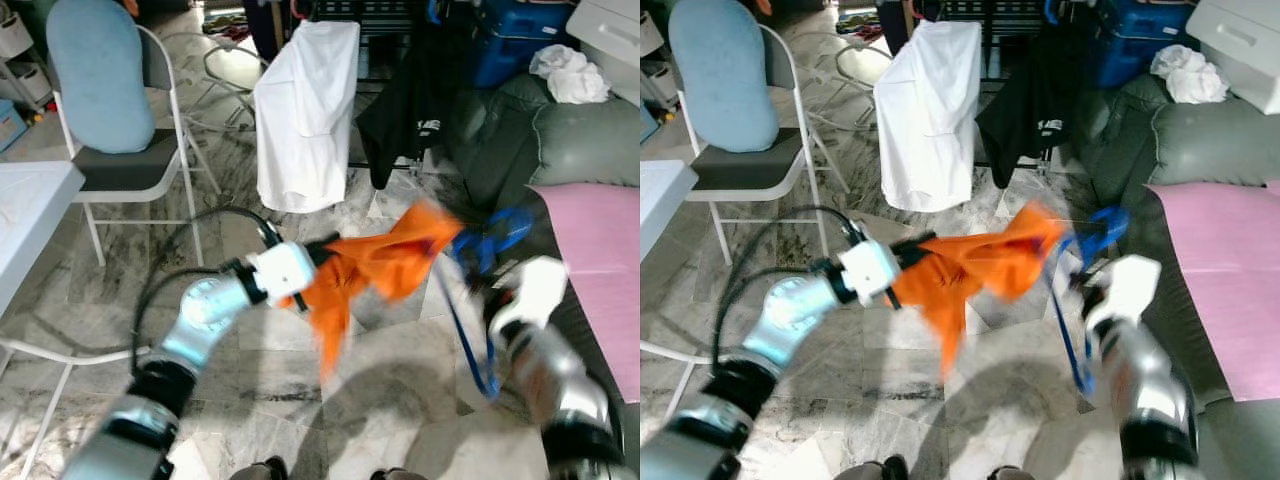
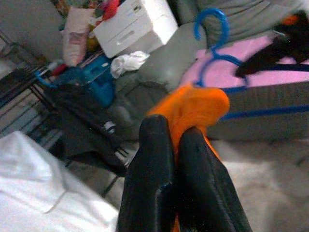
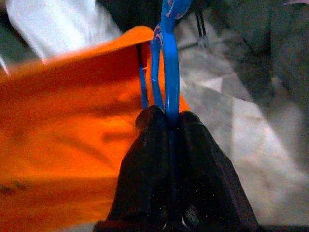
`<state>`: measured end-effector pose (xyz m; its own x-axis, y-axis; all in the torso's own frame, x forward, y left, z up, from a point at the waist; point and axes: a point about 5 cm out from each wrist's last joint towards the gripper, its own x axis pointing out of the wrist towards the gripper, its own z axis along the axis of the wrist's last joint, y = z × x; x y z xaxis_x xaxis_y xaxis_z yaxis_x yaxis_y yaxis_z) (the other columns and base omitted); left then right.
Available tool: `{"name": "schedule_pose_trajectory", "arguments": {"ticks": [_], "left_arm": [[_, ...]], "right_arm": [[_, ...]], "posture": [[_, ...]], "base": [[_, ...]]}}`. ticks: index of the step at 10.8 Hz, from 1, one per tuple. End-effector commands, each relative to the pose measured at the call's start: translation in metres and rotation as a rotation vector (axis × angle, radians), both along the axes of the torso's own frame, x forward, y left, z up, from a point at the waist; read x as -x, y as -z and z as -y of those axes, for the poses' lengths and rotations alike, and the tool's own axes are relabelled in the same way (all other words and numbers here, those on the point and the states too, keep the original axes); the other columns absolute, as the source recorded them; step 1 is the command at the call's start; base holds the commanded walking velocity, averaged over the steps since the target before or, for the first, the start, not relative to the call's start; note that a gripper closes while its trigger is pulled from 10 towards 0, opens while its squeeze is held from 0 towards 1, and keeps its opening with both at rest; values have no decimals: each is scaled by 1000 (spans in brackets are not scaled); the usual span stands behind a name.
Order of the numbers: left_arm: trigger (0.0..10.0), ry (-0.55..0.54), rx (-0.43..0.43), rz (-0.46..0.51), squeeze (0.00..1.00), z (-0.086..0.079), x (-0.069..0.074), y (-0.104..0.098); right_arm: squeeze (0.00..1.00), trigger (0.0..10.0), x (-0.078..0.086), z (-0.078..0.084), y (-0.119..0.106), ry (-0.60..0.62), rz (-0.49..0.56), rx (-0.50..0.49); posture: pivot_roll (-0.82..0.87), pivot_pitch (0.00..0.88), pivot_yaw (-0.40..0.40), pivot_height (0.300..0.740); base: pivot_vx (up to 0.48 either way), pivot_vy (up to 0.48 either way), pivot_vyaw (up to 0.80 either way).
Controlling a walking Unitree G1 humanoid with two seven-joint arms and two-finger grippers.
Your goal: Hang hanger
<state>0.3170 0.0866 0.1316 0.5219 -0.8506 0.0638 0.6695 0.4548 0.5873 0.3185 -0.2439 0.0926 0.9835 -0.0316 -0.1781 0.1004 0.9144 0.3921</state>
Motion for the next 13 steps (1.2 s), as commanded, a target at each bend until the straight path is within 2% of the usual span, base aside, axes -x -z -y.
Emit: {"name": "schedule_pose_trajectory", "arguments": {"ticks": [1, 2, 3, 6, 8, 9, 10, 13], "left_arm": [[10000, 12, -17, -18, 0, 0, 6, 8], [10000, 11, -10, -69, 0, 4, 9, 19], [10000, 24, -25, -106, 0, 11, 14, 30], [10000, 62, -57, -208, 0, 29, 26, 54], [10000, 61, -66, -251, 0, 33, 32, 66], [10000, 59, -61, -268, 0, 33, 32, 68], [10000, 45, -41, -306, 1000, 33, 33, 71], [10000, 19, -34, -303, 1000, 31, 33, 73]], "right_arm": [[0, 10000, -8, 8, -28, 80, 102, -83], [0, 10000, -18, -5, -50, 43, 188, -155], [0, 10000, -26, -28, -73, -54, 274, -198], [0, 10000, -36, -79, -135, -278, 503, -396], [0, 10000, -27, -105, -155, -436, 596, -411], [0, 10000, -23, -109, -156, -467, 616, -330], [0, 10000, -17, -117, -152, -511, 633, -148], [0, 10000, -6, -129, -131, -596, 583, 192]], "posture": [[-177, 124, 56, 740], [-183, 125, 55, 740], [-197, 124, 51, 740], [-219, 117, 45, 740], [-216, 109, 35, 740], [-214, 107, 32, 740], [-211, 105, 31, 740], [-207, 101, 33, 740]], "base": [[0, 0, 0], [0, 0, 0], [0, 0, 0], [0, 0, 0], [0, 0, 0], [0, 0, 0], [0, 0, 0], [0, 0, 0]]}}
